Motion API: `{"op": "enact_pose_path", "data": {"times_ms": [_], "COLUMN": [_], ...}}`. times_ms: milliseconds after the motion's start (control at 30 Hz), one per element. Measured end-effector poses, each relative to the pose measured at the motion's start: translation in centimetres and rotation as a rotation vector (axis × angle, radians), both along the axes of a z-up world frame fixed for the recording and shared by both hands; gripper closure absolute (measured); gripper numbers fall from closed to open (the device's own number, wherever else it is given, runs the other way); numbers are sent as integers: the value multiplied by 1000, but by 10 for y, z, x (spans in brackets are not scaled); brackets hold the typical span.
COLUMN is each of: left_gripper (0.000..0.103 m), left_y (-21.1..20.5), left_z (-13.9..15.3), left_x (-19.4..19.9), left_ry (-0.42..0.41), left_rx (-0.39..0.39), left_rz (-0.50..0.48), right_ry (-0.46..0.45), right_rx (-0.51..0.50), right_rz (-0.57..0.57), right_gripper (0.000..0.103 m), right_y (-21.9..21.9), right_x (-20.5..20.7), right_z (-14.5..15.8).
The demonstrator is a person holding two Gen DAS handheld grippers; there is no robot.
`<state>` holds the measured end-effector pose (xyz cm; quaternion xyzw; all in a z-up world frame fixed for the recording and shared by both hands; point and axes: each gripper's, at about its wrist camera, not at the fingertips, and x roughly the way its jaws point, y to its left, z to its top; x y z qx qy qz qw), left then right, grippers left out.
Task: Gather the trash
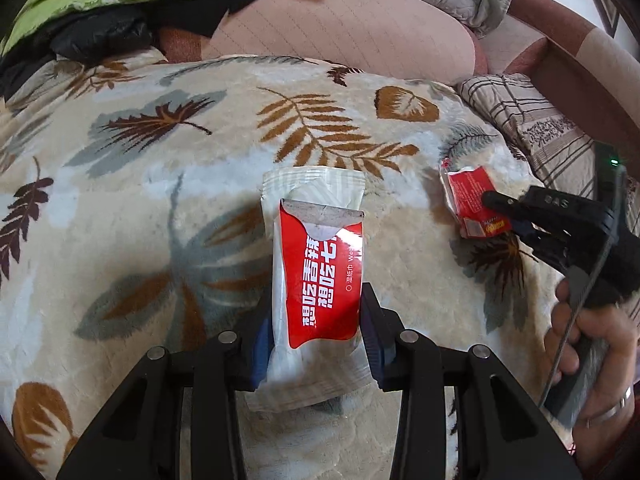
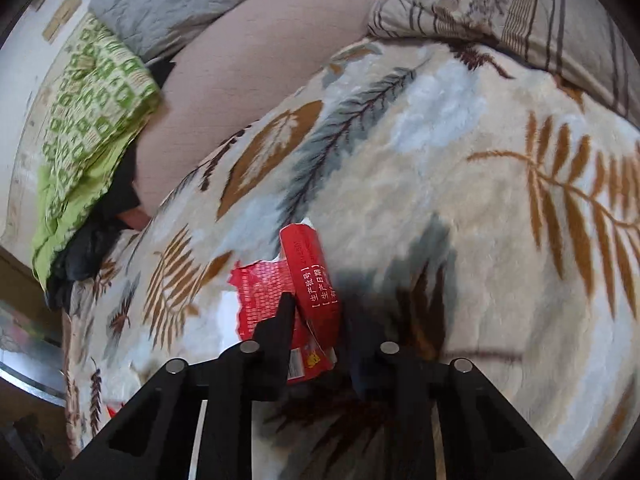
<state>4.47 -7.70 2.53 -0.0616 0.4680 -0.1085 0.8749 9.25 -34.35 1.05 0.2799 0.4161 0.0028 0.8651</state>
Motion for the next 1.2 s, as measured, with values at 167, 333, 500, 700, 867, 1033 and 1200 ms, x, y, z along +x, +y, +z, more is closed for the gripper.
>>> {"op": "enact_pose_path", "data": {"times_ms": [167, 333, 500, 700, 867, 1033, 1200], "left_gripper": [65, 65, 65, 65, 65, 65, 65], "left_y": [-4, -9, -12, -15, -8, -1, 2], "left_z": [5, 17, 30, 45, 46, 44, 44], "left_x": [-7, -27, -57, -103, -150, -188, -209], "left_ry": [-46, -122, -171, -229, -252, -280, -308], "left_rx": [32, 45, 55, 74, 110, 147, 183], "left_rz": [0, -24, -52, -85, -118, -133, -134], "right_ry": [-70, -111, -138, -194, -222, -237, -235], "right_rx": [-71, -115, -132, -189, -181, -206, -214], "right_rz": [0, -38, -71, -65, -46, -15, -10], "right_gripper": [80, 80, 80, 80, 80, 80, 80], "right_y": [19, 27, 30, 49, 63, 78, 83], "right_x": [-51, -110, -162, -215, -247, -267, -280], "right_z": [28, 51, 65, 82, 85, 86, 84]}}
